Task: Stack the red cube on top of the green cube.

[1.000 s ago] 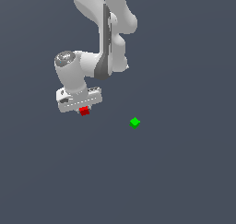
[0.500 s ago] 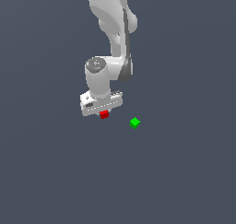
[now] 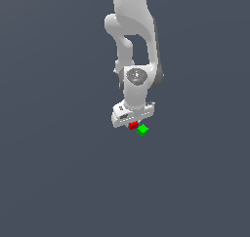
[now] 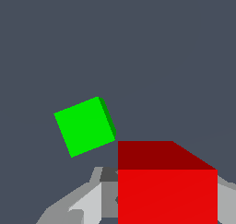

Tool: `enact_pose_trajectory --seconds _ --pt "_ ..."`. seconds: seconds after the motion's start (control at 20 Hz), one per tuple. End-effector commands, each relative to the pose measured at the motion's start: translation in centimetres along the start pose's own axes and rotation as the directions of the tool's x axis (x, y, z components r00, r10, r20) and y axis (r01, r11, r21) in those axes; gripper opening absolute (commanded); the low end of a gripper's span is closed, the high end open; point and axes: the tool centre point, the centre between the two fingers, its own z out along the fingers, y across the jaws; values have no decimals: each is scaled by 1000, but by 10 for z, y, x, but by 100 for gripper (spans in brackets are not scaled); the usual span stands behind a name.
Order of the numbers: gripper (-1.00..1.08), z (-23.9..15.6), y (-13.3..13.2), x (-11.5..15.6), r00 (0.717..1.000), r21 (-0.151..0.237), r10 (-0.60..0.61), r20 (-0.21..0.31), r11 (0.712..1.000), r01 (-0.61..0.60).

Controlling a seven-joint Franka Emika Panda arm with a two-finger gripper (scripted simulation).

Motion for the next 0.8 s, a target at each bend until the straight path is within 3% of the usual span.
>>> enact_pose_trajectory --seconds 0.0,0.5,0.55,0.75 --pt "-100 4 -18 10 1000 -1 2 -1 1000 -2" --pt "-100 10 -48 28 1000 0 3 0 1000 -3" --pt "100 10 -48 28 1000 0 3 0 1000 -3" --pt "100 10 -48 28 1000 0 3 0 1000 -3"
